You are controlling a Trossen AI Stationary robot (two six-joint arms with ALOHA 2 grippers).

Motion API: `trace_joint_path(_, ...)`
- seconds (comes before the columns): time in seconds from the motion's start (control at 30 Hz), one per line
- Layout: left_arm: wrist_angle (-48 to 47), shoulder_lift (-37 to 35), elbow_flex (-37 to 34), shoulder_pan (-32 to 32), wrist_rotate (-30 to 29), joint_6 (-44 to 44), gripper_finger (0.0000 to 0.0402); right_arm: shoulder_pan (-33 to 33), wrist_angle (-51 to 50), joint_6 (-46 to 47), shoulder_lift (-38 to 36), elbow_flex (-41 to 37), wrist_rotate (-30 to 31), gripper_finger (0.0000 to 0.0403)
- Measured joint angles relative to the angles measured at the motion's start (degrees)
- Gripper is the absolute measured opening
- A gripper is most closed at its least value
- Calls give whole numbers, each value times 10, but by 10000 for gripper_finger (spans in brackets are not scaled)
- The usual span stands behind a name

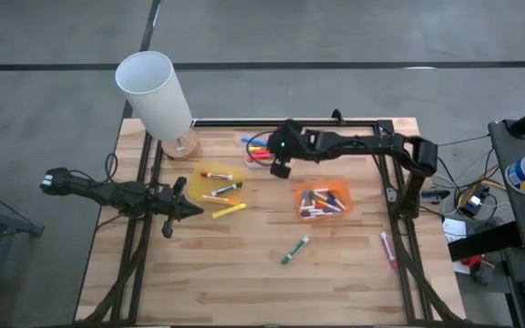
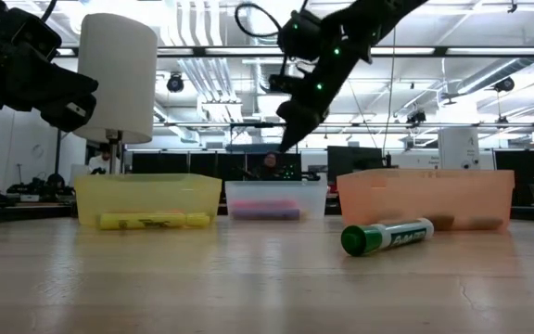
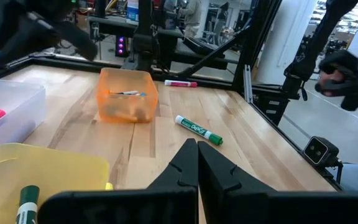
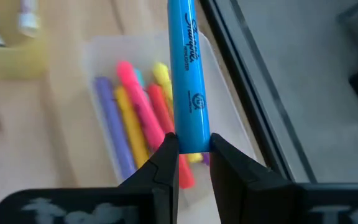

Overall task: Pick & Place Markers
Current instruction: Put the large blue highlighter pen into the transparent bin, then put the large yellow highlighter pen into the transparent bin

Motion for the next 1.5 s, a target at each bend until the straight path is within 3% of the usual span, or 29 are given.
trace_joint_path(0.23, 0, 0, 0, 0, 0, 0, 0, -26, -6, 24, 0, -20, -3, 62)
trace_joint_path(0.5, 0, 0, 0, 0, 0, 0, 0, -23, -2, 60, 0, -25, 1, 188)
trace_joint_path(0.67, 0, 0, 0, 0, 0, 0, 0, 0, 7, 46, 0, -25, -6, 227)
trace_joint_path(1.23, 0, 0, 0, 0, 0, 0, 0, 173, 158, 19, 0, -30, -44, 219)
trace_joint_path(1.5, 0, 0, 0, 0, 0, 0, 0, 206, 179, 86, 0, -46, -43, 219)
